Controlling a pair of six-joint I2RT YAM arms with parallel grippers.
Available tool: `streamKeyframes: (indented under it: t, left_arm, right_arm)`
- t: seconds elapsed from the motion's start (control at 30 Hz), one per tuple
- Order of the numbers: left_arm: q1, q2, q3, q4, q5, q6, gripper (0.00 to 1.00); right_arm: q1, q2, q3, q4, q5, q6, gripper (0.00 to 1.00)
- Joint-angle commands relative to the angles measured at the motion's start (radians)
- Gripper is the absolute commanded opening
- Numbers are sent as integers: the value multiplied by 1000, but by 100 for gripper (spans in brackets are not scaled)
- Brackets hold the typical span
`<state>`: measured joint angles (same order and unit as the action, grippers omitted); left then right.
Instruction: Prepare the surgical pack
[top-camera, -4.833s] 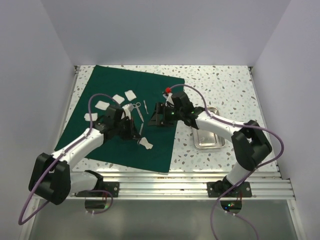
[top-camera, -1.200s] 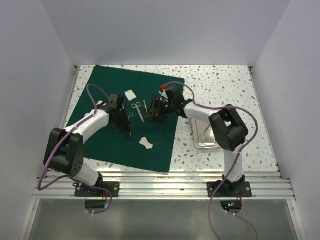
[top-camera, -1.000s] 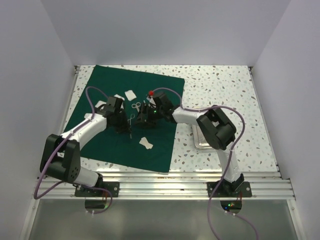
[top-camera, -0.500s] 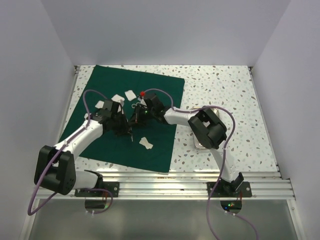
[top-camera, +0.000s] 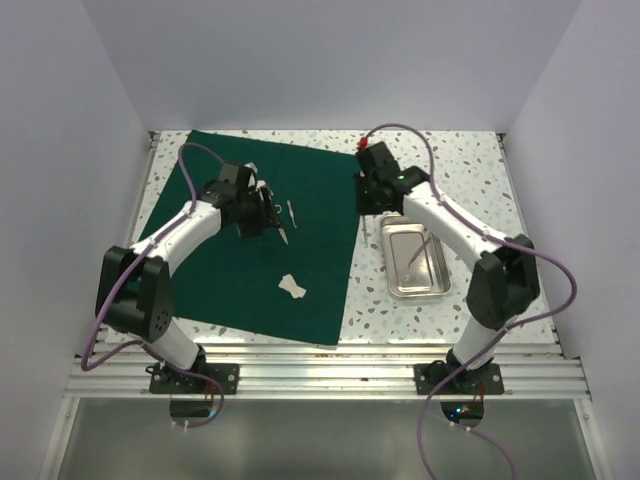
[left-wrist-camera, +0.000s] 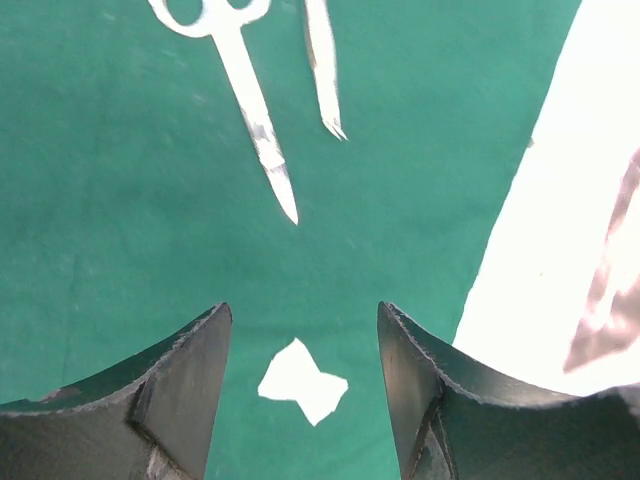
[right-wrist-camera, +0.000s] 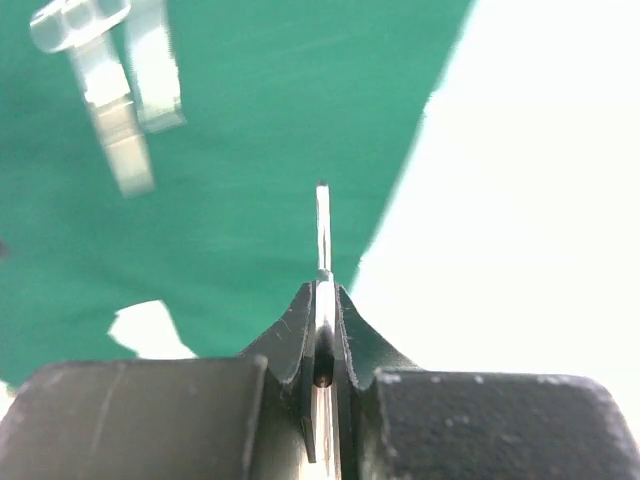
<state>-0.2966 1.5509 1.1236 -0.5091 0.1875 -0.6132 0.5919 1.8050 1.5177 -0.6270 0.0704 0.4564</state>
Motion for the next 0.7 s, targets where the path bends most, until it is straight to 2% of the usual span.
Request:
streamKeyframes:
  t: [0.0,0.03,0.13,0.23,0.43,0.57,0.67]
  left_arm:
    - [-1,118,76,-17,-106,-89,64]
    - [-4,144,115,-32,-135,-101,64]
    - [-31,239,213,-92,-184,-129,66]
    - [-76,310,306,-170,-272,-152,68]
    - [-114,420,445,-285,-351,-260,68]
    - [-124,483,527,-328,-378,-295,68]
    - [-133,521,568,-333,-388,-312,67]
  right_arm:
    - [-64,-105,-27,-215,270,-171,0]
    - [-75,-110,-31,-221,348,-186,0]
    - [-118,-95,-50,-252,455,-226,0]
    - [-144,-70,-96,-241,532,-248,0]
    - [-153,25,-117,-244,632,-249,0]
    - [-155,50,-137,-223,648,-255,6]
    - [-156,59,-155,-201,623,-252,16]
